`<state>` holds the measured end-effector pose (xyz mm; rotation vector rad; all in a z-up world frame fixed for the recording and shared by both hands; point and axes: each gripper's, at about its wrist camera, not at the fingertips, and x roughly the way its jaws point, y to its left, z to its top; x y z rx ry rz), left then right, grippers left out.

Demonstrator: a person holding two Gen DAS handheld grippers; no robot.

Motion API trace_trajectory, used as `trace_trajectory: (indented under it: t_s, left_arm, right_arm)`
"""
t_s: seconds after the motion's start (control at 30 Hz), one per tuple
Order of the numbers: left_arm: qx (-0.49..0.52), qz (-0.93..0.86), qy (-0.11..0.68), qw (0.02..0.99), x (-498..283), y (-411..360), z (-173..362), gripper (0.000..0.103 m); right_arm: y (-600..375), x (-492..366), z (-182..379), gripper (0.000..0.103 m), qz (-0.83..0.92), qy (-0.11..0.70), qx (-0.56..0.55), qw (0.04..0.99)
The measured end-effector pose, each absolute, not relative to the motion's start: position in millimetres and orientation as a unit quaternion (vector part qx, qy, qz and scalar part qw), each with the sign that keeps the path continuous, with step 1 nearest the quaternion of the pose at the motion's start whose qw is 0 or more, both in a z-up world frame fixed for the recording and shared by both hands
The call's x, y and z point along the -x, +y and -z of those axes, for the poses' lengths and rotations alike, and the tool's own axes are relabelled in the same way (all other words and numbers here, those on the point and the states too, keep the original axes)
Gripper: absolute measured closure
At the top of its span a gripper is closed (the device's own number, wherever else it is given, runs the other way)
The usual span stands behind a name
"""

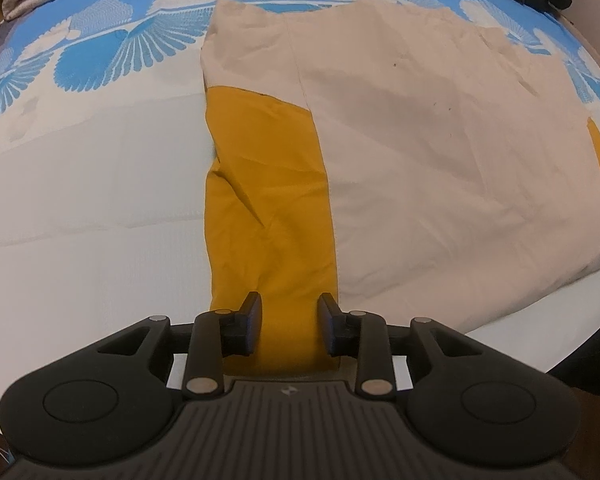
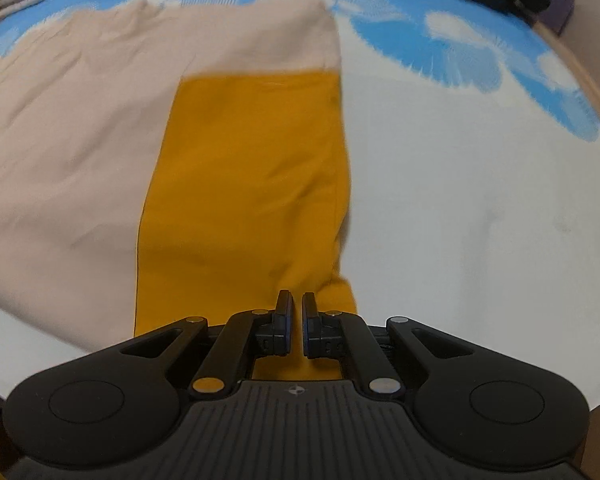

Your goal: Fold large clothes

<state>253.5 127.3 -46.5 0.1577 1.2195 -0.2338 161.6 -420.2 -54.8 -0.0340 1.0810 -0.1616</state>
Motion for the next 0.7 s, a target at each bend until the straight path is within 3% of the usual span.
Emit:
trace_trajectory:
  t_s: [0.3, 0.37, 0.4, 0.47, 0.7]
  left_arm:
    - [-0.076, 0.106, 0.545, 0.829, -237, 135, 26, 0.064]
    - [-0.077, 0.105, 0.535, 0.835, -232, 137, 22, 0.064]
    - [-0.076, 0.104, 0.53, 0.838, -229, 138, 19, 0.064]
    - [-0.077, 0.102, 0.523, 0.843, -224, 138, 15, 0.064]
    - [-0.091, 0.089, 0.491, 0.862, -209, 133, 2, 0.064]
  right_arm:
    - [-395, -109, -60, 0.098, 0.116, 0.263, 0.022, 0.957]
    - [-388, -92, -78, 0.095, 0.109, 0.218, 0.007, 0.97]
    - [-385, -85, -83, 0.088, 0.106, 0.201, -0.001, 0.974]
    - [-382, -73, -85, 0.079, 0.1, 0.192, -0.025, 0.976]
    - [-365, -66, -71, 0.078, 0.094, 0.214, -0.064, 0.97]
